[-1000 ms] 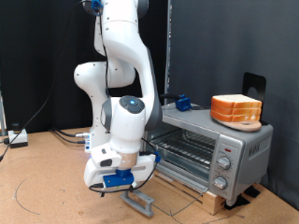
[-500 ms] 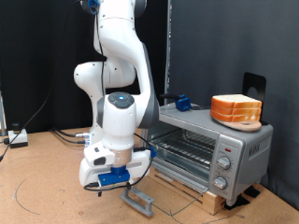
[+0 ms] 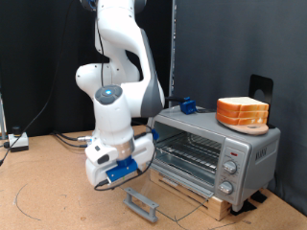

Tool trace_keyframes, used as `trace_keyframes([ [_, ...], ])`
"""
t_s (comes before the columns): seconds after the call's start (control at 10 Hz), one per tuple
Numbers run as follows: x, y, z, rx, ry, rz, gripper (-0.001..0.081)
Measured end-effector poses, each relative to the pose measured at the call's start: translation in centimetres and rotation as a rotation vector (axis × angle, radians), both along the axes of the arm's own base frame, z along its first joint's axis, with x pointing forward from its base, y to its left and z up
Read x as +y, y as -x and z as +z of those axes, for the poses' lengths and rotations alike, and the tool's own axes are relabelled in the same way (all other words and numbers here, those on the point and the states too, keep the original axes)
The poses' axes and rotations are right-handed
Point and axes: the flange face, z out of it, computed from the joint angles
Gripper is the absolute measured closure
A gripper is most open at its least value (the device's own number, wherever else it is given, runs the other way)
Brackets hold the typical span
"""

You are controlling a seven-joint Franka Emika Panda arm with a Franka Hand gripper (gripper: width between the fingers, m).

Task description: Make a piece of toast with the oven

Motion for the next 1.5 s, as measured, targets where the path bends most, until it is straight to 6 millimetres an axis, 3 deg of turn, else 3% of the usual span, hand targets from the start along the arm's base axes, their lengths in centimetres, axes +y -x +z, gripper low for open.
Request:
trace_keyframes([
  [0.4, 0.3, 1.0, 5.3, -0.032, -0.139, 0.06, -0.0001],
  [0.6, 0.3, 1.3, 8.0, -0.065, -0.109, 0.066, -0.0001],
  [0.8, 0.7, 2.0, 8.6, -0.073, -0.082, 0.057, -0.0001],
  [1.0, 1.9, 2.0, 9.5, -0.156, -0.227, 0.163, -0.0001],
  [1.2, 3.5, 2.4, 11.9, -0.278, -0.393, 0.317, -0.0001],
  [1.5, 5.0, 3.1, 15.4, -0.42, -0.444, 0.53, -0.0001],
])
